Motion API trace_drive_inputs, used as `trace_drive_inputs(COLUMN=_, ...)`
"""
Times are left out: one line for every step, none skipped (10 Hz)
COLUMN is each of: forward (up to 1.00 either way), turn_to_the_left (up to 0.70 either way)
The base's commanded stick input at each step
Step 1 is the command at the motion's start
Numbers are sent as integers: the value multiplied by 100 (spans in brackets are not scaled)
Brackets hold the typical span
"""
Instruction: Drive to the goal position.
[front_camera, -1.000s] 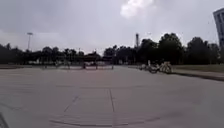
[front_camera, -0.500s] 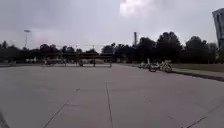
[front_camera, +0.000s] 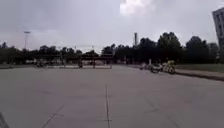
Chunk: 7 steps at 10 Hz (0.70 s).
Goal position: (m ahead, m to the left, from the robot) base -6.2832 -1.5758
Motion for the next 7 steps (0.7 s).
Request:
trace_drive_inputs(forward=70, turn_to_the_left=-14)
trace_drive_inputs(forward=70, turn_to_the_left=-14)
trace_drive_inputs(forward=70, turn_to_the_left=-14)
trace_drive_inputs(forward=70, turn_to_the_left=-8)
trace_drive_inputs(forward=70, turn_to_the_left=0)
trace_drive_inputs(forward=70, turn_to_the_left=0)
trace_drive_inputs(forward=70, turn_to_the_left=0)
